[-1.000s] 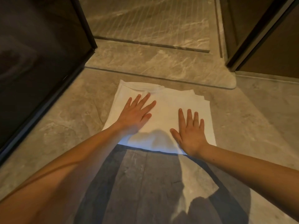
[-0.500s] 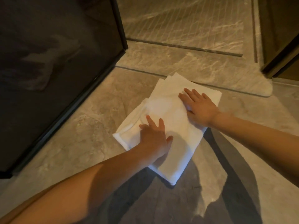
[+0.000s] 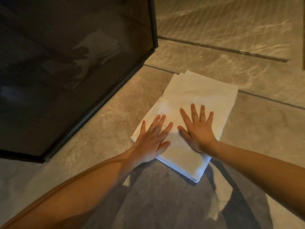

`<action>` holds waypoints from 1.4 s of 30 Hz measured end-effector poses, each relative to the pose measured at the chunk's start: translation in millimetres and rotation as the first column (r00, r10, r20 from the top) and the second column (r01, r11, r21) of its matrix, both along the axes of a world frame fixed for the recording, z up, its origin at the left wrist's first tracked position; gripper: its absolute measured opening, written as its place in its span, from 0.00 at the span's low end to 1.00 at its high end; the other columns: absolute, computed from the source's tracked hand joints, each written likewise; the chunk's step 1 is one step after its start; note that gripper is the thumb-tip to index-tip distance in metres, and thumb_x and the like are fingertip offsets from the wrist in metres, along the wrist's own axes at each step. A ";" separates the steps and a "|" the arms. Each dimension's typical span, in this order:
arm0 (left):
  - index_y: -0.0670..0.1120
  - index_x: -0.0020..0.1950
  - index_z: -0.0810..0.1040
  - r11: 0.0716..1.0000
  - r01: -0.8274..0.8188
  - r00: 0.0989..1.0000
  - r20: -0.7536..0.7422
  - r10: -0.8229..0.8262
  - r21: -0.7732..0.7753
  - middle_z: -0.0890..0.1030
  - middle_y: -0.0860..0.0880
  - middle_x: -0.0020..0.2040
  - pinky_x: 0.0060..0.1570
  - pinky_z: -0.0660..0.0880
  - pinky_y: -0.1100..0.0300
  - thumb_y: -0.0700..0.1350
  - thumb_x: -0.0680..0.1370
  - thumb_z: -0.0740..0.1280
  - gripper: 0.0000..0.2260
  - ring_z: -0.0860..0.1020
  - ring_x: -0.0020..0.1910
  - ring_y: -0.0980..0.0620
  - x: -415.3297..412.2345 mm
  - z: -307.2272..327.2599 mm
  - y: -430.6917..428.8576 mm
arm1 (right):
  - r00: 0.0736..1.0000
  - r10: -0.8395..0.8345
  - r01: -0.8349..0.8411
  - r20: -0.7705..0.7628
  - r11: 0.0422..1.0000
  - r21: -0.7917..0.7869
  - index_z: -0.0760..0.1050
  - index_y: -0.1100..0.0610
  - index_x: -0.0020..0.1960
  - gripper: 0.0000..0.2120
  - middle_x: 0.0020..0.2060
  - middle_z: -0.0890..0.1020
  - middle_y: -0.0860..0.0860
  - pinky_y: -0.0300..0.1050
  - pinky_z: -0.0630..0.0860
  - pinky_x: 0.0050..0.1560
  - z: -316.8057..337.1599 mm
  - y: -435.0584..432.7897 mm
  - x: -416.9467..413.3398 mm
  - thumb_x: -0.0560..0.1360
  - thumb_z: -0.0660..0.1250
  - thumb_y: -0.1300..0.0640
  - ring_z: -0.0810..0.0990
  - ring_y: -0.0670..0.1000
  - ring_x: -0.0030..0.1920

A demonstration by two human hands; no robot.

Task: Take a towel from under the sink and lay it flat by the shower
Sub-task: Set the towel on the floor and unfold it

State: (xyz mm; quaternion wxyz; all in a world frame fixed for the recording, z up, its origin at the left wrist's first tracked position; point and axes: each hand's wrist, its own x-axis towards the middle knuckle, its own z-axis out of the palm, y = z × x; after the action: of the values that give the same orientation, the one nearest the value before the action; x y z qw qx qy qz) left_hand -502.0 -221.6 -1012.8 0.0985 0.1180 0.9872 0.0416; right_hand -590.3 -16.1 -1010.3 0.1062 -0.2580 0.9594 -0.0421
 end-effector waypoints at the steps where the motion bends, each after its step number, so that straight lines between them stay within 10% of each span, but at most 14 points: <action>1: 0.58 0.79 0.39 0.999 0.010 1.000 0.014 -0.010 0.032 0.37 0.50 0.80 0.74 0.44 0.36 0.62 0.82 0.46 0.29 0.33 0.77 0.51 -2.9 2.8 -2.6 | 1.000 -0.007 0.007 -0.004 1.000 0.006 0.39 0.47 0.80 0.34 0.79 0.41 0.59 0.73 0.41 0.72 -0.3 -0.6 -0.6 0.77 0.37 0.34 0.38 0.68 0.76; 6: 0.54 0.79 0.58 0.925 -0.104 0.994 0.021 0.104 0.366 0.54 0.50 0.80 0.75 0.55 0.52 0.51 0.80 0.64 0.28 0.51 0.78 0.50 8.9 20.2 -25.8 | 1.000 -0.016 0.016 0.000 1.000 0.013 0.37 0.46 0.79 0.35 0.79 0.40 0.58 0.72 0.40 0.72 -3.1 0.8 -2.0 0.76 0.33 0.32 0.38 0.68 0.76; 14: 0.45 0.67 0.73 0.575 -0.582 0.795 0.251 0.553 0.575 0.79 0.45 0.53 0.53 0.75 0.57 0.40 0.73 0.74 0.23 0.78 0.51 0.46 9.6 46.6 -48.0 | 1.000 -0.014 0.014 -0.005 1.000 0.028 0.37 0.45 0.80 0.36 0.79 0.41 0.58 0.72 0.42 0.72 -0.5 -0.1 -1.5 0.75 0.33 0.33 0.38 0.68 0.77; 21: 0.44 0.54 0.80 0.577 -0.665 0.746 0.385 0.542 0.475 0.81 0.45 0.47 0.45 0.74 0.58 0.41 0.73 0.73 0.10 0.79 0.46 0.48 6.5 49.2 -54.9 | 1.000 -0.013 0.013 0.010 0.999 0.039 0.36 0.44 0.79 0.35 0.79 0.40 0.57 0.71 0.40 0.73 0.5 1.8 -1.3 0.76 0.34 0.32 0.37 0.66 0.77; 27: 0.45 0.48 0.78 0.674 -0.488 0.859 0.168 0.483 0.554 0.78 0.44 0.39 0.37 0.74 0.59 0.36 0.70 0.74 0.11 0.73 0.34 0.56 18.1 57.4 -58.0 | 1.000 -0.013 0.012 0.008 0.999 0.033 0.36 0.44 0.79 0.35 0.79 0.40 0.57 0.71 0.40 0.73 -0.5 2.4 -1.1 0.76 0.34 0.32 0.37 0.66 0.77; 35: 0.49 0.57 0.77 0.702 -0.574 0.819 0.328 0.472 0.421 0.80 0.48 0.43 0.39 0.73 0.65 0.48 0.72 0.75 0.16 0.77 0.38 0.54 14.9 54.1 -46.9 | 1.000 -0.012 0.013 -0.009 1.000 0.027 0.38 0.44 0.79 0.35 0.79 0.42 0.58 0.71 0.40 0.73 -2.0 2.0 -1.6 0.76 0.34 0.32 0.38 0.67 0.77; 42: 0.45 0.60 0.74 0.246 -0.790 0.611 0.694 0.380 0.561 0.78 0.47 0.42 0.32 0.71 0.66 0.35 0.73 0.72 0.18 0.74 0.36 0.53 3.2 73.2 -40.8 | 1.000 -0.006 0.006 -0.007 0.999 0.034 0.38 0.44 0.79 0.35 0.79 0.42 0.58 0.71 0.39 0.72 -3.6 2.6 -2.0 0.76 0.34 0.32 0.38 0.67 0.77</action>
State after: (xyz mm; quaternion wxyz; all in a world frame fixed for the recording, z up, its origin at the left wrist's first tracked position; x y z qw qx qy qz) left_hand -498.7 -262.5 -939.6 0.2141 -0.2527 0.7544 0.5668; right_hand -592.4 -13.6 -1013.8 0.1071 -0.2532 0.9611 -0.0253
